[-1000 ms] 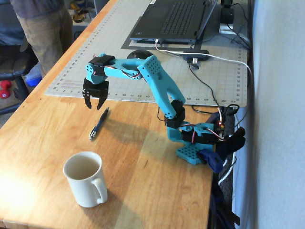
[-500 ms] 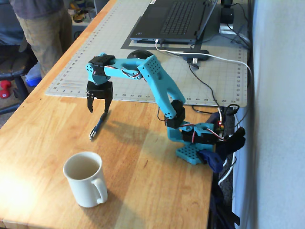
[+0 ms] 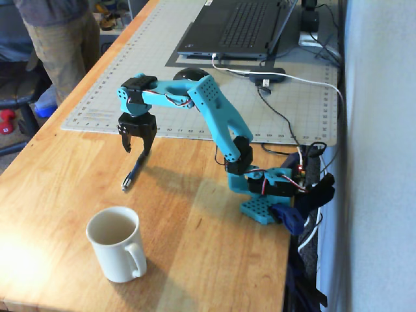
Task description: Grasp a pen and put it in a mug.
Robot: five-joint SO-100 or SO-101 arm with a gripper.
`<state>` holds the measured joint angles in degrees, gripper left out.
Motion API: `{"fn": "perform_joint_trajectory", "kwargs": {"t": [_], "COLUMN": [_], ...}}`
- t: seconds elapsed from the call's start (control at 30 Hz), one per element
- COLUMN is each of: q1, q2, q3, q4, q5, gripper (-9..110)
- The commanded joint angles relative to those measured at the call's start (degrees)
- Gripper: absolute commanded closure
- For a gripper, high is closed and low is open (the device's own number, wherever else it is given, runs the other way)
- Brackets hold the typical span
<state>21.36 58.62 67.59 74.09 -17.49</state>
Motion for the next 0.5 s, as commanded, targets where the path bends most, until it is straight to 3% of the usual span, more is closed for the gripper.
{"fn": "perform_joint_trajectory", "kwargs": {"t": [0.0,0.47], "q1": [0.18,0.62], "q2": [3.6,-1.76], "q3": [-0.44,-0.35], "q4": [-0.79,-0.7], "q5": [0.62,1.49], "gripper": [81,81]}}
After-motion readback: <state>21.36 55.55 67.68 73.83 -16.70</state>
